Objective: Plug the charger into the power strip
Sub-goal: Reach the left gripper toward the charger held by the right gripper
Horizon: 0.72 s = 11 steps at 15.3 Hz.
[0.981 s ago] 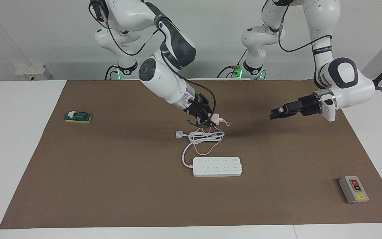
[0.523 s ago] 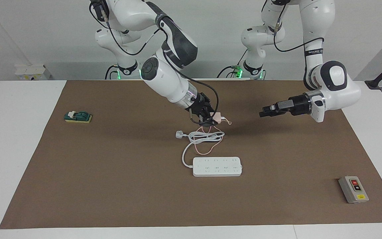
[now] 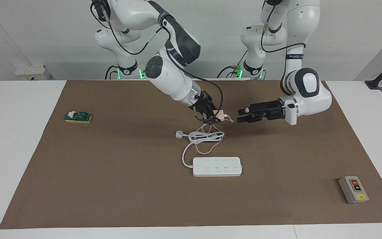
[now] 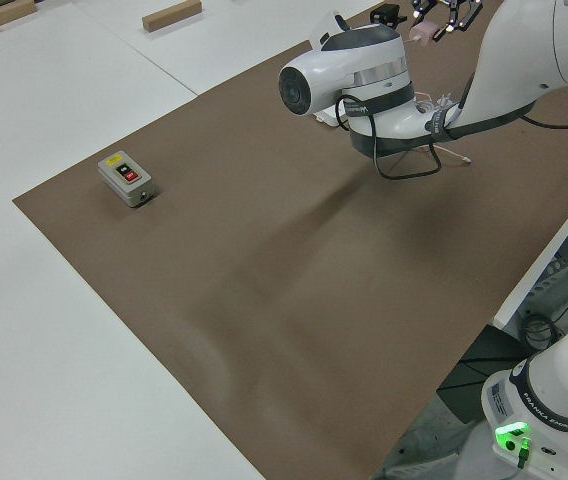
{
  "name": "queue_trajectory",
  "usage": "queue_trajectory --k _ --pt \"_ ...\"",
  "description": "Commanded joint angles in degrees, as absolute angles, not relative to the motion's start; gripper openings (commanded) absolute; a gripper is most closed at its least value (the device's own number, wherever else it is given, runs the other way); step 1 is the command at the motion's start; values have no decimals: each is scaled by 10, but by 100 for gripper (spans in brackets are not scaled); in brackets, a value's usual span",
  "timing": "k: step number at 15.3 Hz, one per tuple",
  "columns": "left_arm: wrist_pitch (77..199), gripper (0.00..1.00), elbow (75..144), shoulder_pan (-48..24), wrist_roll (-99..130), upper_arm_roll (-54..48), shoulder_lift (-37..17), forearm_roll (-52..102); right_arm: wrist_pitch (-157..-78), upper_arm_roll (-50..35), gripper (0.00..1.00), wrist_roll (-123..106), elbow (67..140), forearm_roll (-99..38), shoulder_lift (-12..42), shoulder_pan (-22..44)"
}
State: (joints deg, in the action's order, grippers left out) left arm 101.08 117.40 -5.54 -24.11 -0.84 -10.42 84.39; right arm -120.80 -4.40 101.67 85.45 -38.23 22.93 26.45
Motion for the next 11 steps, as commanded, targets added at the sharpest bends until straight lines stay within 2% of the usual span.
queue_trajectory --k 1,11 --pt "1014 100 1188 -78 -257 -2 -98 873 -1208 -44 0 1002 858 -394 224 263" --pt "1021 100 1186 -100 -257 -2 -99 928 -1207 -44 0 1002 858 -395 224 262"
